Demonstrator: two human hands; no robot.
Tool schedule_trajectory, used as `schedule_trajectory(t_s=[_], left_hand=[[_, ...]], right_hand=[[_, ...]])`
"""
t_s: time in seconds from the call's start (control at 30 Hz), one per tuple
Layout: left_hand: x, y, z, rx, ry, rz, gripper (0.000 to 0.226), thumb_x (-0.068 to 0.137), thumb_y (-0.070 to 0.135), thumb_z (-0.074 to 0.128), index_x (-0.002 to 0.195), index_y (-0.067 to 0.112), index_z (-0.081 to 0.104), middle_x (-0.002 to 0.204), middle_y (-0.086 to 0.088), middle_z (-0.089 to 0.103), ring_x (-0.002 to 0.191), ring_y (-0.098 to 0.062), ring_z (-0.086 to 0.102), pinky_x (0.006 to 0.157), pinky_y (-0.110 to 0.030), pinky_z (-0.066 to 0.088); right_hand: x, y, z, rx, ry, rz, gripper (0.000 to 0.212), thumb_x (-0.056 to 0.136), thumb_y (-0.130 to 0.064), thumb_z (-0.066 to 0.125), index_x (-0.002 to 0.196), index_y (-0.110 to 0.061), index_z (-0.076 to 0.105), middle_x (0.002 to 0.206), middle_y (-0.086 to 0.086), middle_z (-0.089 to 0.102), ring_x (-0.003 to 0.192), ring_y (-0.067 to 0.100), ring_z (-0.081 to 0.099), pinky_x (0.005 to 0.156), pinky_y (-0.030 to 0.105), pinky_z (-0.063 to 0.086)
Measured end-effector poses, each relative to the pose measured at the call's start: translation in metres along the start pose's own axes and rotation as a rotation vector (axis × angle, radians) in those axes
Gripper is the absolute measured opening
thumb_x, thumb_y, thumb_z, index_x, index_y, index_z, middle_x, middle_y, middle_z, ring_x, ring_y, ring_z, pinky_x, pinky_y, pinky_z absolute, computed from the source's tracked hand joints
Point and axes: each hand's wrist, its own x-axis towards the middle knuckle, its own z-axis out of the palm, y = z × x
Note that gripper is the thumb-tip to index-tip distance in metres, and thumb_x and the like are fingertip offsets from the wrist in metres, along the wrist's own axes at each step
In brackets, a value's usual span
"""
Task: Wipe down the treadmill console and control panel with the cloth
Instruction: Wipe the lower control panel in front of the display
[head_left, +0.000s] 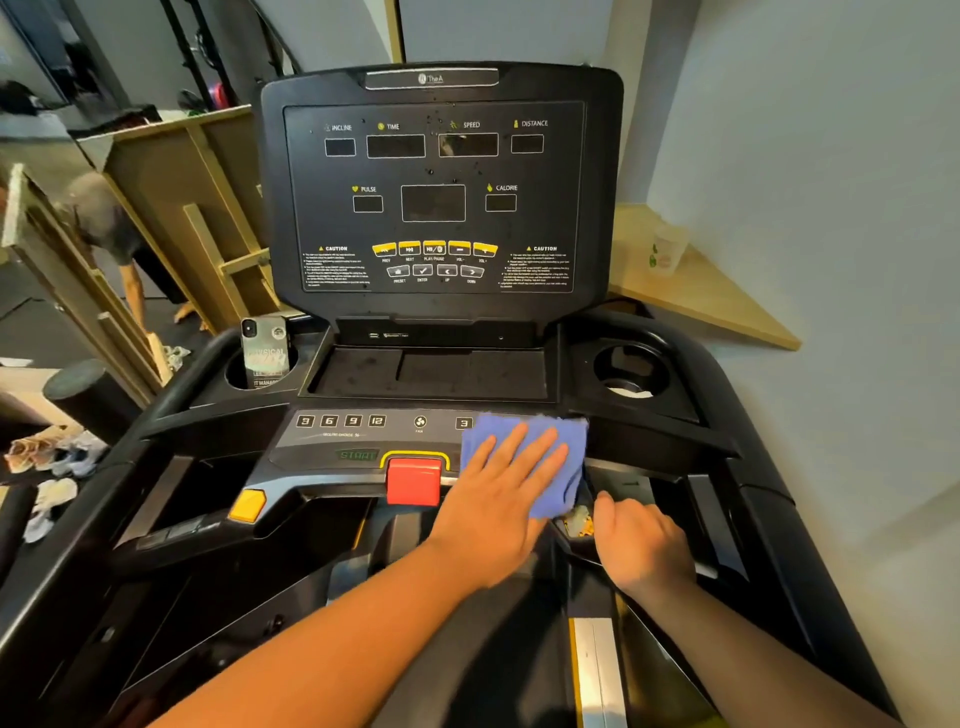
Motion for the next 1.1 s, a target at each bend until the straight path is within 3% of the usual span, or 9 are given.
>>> schedule_trajectory(t_s=[0.1, 0.17, 0.23, 0.33, 0.5, 0.63, 0.8, 1.03, 1.1], left_hand=[[0.016, 0.008, -0.005, -0.018, -0.023, -0.129, 0.07, 0.099, 0.05, 0.013, 0.163, 0.024, 0.007, 0.171, 0.0, 0.0, 0.157, -0.027, -0.006, 0.126, -0.055, 0.01], [0.008, 0.016, -0.001, 0.015, -0.031, -0.067, 0.07, 0.1, 0.05, 0.015, 0.163, 0.023, 0.006, 0.171, -0.001, 0.0, 0.157, -0.03, -0.006, 0.126, -0.054, 0.005], [-0.012, 0.02, 0.004, 0.008, -0.016, 0.049, 0.069, 0.101, 0.047, 0.025, 0.163, 0.023, 0.008, 0.171, 0.0, 0.003, 0.157, -0.029, -0.005, 0.127, -0.051, -0.003], [-0.036, 0.016, 0.01, 0.0, -0.041, 0.139, 0.068, 0.102, 0.042, 0.033, 0.163, 0.026, 0.008, 0.171, 0.003, 0.001, 0.158, -0.027, -0.005, 0.127, -0.05, -0.005], [-0.011, 0.004, -0.001, -0.02, -0.042, 0.106, 0.067, 0.101, 0.044, 0.027, 0.163, 0.026, 0.007, 0.171, 0.003, 0.004, 0.158, -0.025, -0.002, 0.126, -0.047, -0.001], [0.014, -0.03, -0.016, -0.067, -0.006, -0.163, 0.07, 0.096, 0.048, 0.023, 0.16, 0.02, 0.027, 0.168, 0.0, 0.024, 0.156, -0.028, 0.018, 0.122, -0.055, 0.025], [-0.005, -0.052, -0.02, -0.155, 0.041, -0.476, 0.081, 0.094, 0.065, 0.005, 0.162, 0.022, 0.0, 0.169, 0.004, 0.001, 0.158, -0.024, -0.001, 0.127, -0.044, 0.004], [0.011, 0.023, -0.007, -0.028, -0.076, -0.135, 0.073, 0.098, 0.055, 0.006, 0.163, 0.023, -0.002, 0.171, 0.001, -0.006, 0.156, -0.03, -0.014, 0.126, -0.051, -0.002], [0.008, 0.009, -0.006, -0.024, -0.062, -0.119, 0.07, 0.099, 0.052, 0.015, 0.163, 0.022, 0.007, 0.171, 0.001, 0.003, 0.157, -0.029, -0.003, 0.127, -0.053, 0.006]], right_hand=[[-0.004, -0.003, -0.003, 0.017, 0.001, 0.002, 0.04, 0.1, -0.034, 0.021, 0.083, -0.016, 0.053, 0.059, 0.002, 0.034, 0.069, 0.025, 0.047, 0.066, 0.036, 0.044], [-0.007, -0.003, -0.005, -0.003, 0.034, -0.048, 0.023, 0.097, -0.033, 0.045, 0.086, -0.017, 0.057, 0.06, 0.003, 0.045, 0.065, 0.027, 0.054, 0.061, 0.036, 0.046], [-0.008, -0.004, -0.006, -0.053, 0.009, -0.092, 0.015, 0.094, -0.028, 0.058, 0.102, -0.015, 0.059, 0.085, 0.005, 0.065, 0.078, 0.025, 0.064, 0.066, 0.036, 0.053], [-0.006, -0.001, -0.008, -0.05, -0.068, -0.068, 0.02, 0.1, -0.025, 0.044, 0.111, -0.017, 0.058, 0.108, 0.003, 0.066, 0.098, 0.019, 0.064, 0.082, 0.029, 0.052], [-0.008, -0.004, -0.006, 0.004, -0.072, 0.052, 0.031, 0.089, -0.025, 0.065, 0.116, -0.01, 0.059, 0.094, 0.009, 0.067, 0.081, 0.026, 0.067, 0.066, 0.035, 0.056], [-0.002, -0.002, -0.006, 0.242, -0.056, 0.171, 0.044, 0.103, -0.035, 0.027, 0.115, -0.007, 0.06, 0.09, 0.006, 0.062, 0.086, 0.025, 0.058, 0.077, 0.036, 0.046], [-0.001, -0.001, -0.003, 0.297, -0.068, 0.238, 0.057, 0.102, -0.044, 0.022, 0.082, -0.012, 0.065, 0.069, 0.001, 0.057, 0.072, 0.019, 0.055, 0.071, 0.032, 0.04], [0.002, 0.001, 0.003, 0.145, -0.057, 0.102, 0.045, 0.102, -0.037, 0.021, 0.097, -0.018, 0.062, 0.075, -0.004, 0.055, 0.072, 0.016, 0.052, 0.066, 0.032, 0.041], [0.002, -0.001, -0.001, 0.094, -0.037, 0.066, 0.042, 0.102, -0.033, 0.021, 0.095, -0.015, 0.058, 0.085, 0.003, 0.062, 0.083, 0.025, 0.061, 0.071, 0.036, 0.047]])
